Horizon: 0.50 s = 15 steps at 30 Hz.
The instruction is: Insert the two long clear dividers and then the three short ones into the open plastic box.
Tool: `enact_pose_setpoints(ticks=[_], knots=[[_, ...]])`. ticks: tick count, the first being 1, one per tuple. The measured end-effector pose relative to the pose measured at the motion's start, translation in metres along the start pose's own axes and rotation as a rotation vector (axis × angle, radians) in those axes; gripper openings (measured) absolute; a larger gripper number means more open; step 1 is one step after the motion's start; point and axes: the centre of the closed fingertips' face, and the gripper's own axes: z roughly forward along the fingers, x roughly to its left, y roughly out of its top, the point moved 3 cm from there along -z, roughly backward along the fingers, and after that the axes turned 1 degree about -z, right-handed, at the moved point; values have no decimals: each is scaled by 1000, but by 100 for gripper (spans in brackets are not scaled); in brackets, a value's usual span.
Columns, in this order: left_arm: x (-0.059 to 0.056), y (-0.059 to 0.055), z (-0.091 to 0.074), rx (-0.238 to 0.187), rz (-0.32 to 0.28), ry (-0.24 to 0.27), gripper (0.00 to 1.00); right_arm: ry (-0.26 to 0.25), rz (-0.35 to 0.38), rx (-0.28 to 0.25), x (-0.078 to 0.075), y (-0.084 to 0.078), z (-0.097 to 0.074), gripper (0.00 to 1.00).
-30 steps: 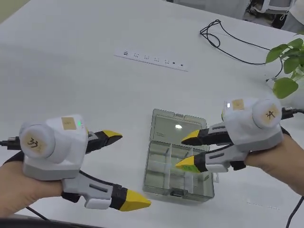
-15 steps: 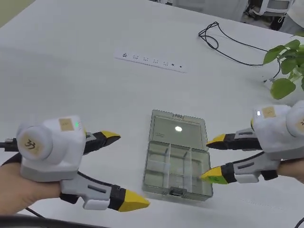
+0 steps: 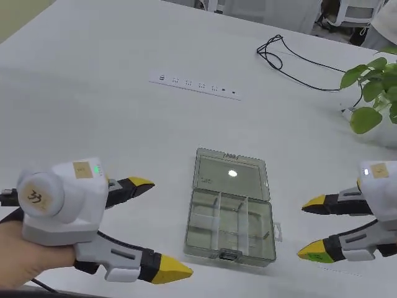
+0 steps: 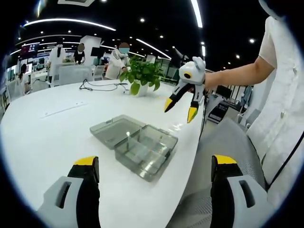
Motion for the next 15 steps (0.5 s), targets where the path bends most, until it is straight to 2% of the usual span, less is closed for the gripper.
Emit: enact_pose_setpoints(ticks=[4,11,15], knots=[[1,0,0,1,-2,1,100,-1,5,25,-6,-16,-4,56],[3,1,0,2,-3,4,100,9,-32,114,-15,-45,-6,56],[3,2,1,4,-4,3,100,18,-79,208,-23,-71,-2,55]])
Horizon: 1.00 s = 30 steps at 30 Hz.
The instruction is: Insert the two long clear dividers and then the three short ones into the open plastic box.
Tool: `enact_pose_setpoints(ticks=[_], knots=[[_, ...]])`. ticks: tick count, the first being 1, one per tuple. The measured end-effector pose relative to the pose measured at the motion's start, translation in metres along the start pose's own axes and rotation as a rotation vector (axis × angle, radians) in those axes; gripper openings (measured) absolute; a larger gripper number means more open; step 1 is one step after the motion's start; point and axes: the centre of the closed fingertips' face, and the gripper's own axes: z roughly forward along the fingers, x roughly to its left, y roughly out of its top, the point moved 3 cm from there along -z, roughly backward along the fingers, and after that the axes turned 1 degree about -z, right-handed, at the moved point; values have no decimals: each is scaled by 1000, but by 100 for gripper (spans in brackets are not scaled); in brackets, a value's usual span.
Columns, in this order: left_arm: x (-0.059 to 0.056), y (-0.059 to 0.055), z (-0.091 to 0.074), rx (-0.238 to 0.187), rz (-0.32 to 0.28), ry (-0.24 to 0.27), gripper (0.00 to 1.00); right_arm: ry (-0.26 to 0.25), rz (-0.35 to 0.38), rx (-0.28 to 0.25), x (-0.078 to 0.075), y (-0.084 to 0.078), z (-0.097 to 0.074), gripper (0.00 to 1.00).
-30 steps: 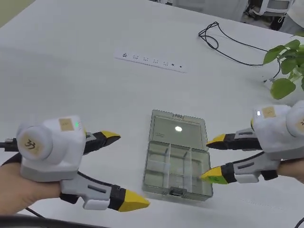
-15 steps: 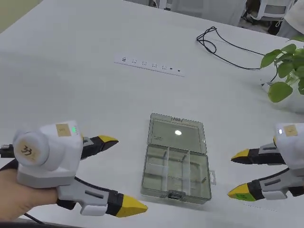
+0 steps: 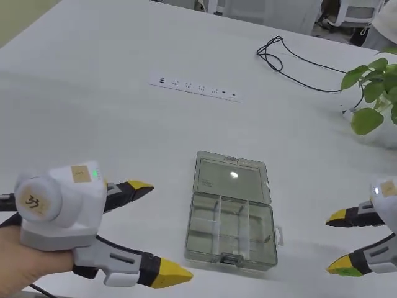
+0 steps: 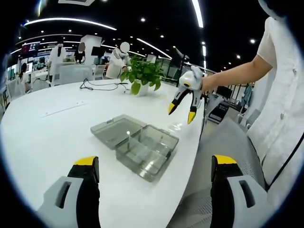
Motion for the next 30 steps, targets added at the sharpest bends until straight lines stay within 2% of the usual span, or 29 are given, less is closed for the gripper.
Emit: enact_pose_setpoints(ticks=[6,10,12,21,30], knots=[[2,0,0,0,-6,2,100,14,-51,88,-2,-24,15,52],[3,-2,1,7,-12,2,100,34,-72,138,-1,-35,25,51],[3,-3,1,10,-15,2,100,27,-96,156,-3,-39,29,50],[5,-3,2,15,-23,-1,100,17,-146,207,-10,-48,40,42],[8,-3,5,16,-32,-5,100,-18,-171,210,-14,-48,41,37]])
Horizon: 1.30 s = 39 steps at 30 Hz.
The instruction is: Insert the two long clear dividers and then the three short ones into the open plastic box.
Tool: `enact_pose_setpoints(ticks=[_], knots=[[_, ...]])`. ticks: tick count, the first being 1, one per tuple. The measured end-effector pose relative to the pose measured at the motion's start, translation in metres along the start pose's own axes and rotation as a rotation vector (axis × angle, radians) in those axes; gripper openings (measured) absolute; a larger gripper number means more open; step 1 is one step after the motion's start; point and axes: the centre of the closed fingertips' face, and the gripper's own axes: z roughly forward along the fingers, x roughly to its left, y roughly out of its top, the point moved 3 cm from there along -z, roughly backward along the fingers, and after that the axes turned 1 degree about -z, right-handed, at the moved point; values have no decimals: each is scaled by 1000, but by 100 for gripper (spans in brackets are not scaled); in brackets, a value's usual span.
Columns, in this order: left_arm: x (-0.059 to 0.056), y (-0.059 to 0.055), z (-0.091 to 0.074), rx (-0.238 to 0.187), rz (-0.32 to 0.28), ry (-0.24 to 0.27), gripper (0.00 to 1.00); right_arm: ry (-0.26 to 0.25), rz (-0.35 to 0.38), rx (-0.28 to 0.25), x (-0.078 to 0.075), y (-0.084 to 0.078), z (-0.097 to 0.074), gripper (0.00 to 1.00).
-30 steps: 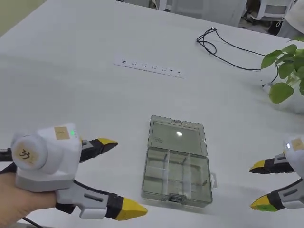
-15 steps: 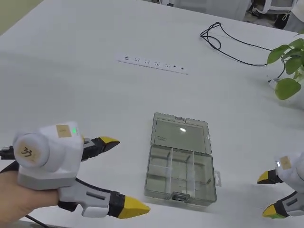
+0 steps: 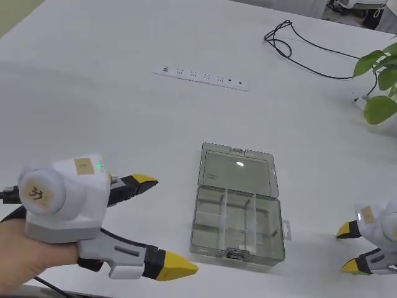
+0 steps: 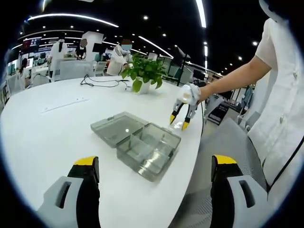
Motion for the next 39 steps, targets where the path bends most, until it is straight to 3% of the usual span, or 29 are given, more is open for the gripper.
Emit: enact_pose_setpoints(ticks=[26,39], knots=[[0,0,0,-2,1,-7,100,-12,-10,10,4,6,-1,33],[-2,3,-3,-11,8,-6,100,-102,64,-95,-1,36,-26,33]])
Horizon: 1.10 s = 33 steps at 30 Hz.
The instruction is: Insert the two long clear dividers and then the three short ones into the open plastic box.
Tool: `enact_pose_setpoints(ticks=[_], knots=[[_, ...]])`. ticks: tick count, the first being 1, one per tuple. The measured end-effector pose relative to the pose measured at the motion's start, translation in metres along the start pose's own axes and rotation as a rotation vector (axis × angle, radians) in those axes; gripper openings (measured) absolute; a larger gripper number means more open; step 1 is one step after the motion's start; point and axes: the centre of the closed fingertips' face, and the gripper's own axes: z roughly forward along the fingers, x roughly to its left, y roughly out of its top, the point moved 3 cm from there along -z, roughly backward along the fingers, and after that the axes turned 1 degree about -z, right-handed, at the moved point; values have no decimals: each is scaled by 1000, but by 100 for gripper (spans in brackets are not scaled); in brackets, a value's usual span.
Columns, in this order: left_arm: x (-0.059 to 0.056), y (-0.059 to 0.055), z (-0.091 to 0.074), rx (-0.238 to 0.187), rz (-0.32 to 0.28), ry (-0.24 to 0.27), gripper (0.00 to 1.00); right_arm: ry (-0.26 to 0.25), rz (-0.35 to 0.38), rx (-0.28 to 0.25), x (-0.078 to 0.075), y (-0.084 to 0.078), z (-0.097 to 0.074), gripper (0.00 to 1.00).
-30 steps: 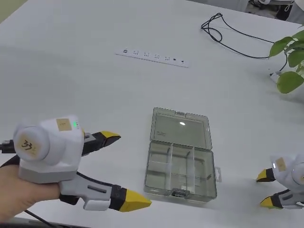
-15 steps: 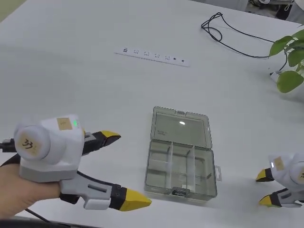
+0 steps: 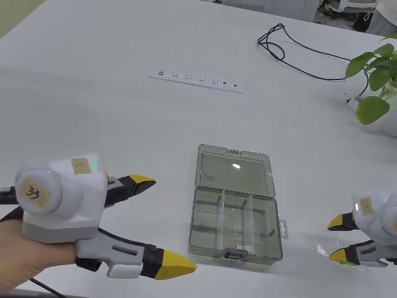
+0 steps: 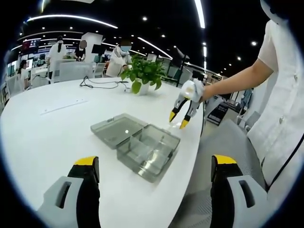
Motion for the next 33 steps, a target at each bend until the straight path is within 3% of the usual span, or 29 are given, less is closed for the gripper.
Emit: enact_pose_setpoints(ticks=[13,20,29,33], knots=[[-4,11,0,-24,3,-5,98,-92,10,-99,4,48,-37,33],[-6,20,3,-41,-24,-17,95,-137,11,-153,7,76,-62,33],[-7,43,9,-102,-149,-33,85,-182,-8,-202,15,110,-84,33],[-10,49,14,-90,-219,-44,80,-199,-22,-215,18,123,-91,33]])
